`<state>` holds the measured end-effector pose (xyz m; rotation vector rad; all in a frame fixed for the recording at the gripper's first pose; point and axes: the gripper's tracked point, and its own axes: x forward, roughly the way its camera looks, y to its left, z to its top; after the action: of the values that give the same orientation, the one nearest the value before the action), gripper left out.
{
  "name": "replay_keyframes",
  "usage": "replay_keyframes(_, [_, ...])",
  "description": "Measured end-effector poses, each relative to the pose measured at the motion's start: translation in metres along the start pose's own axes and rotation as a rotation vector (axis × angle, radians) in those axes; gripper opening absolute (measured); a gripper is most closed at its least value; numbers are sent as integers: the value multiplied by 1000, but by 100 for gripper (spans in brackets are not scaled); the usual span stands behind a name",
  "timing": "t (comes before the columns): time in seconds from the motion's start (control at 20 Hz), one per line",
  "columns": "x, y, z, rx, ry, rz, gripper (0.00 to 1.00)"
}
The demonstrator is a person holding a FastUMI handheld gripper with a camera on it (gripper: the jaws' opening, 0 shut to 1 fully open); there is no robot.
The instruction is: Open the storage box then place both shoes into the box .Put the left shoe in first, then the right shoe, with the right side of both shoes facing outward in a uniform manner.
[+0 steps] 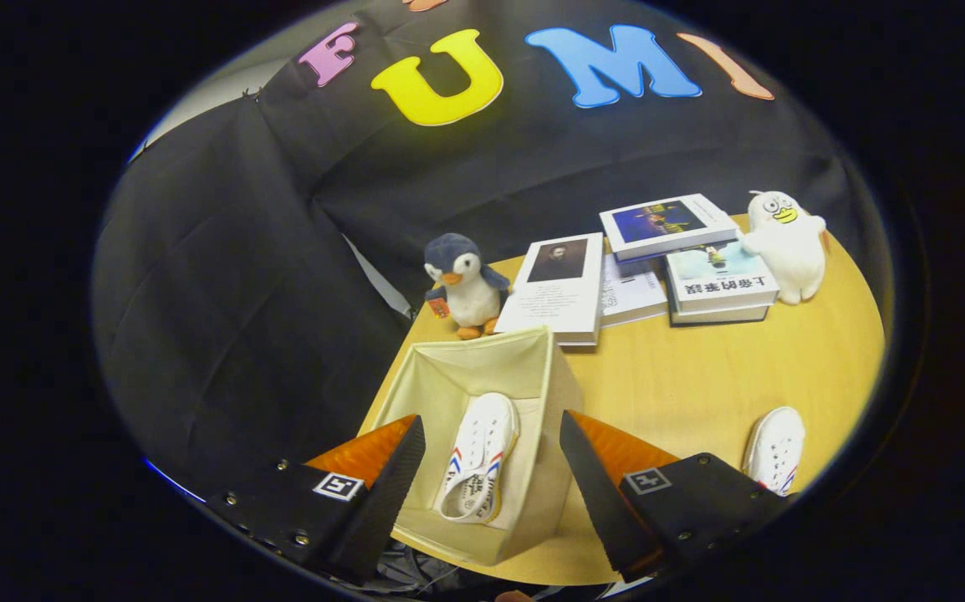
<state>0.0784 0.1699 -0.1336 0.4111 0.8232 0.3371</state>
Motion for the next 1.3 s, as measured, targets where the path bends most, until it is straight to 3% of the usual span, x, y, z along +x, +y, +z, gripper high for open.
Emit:
replay_keyframes(0.7, [-71, -159, -18, 54, -4, -204, 98])
replay_keyframes(1.3, [-90, -262, -65, 97, 92, -317, 98])
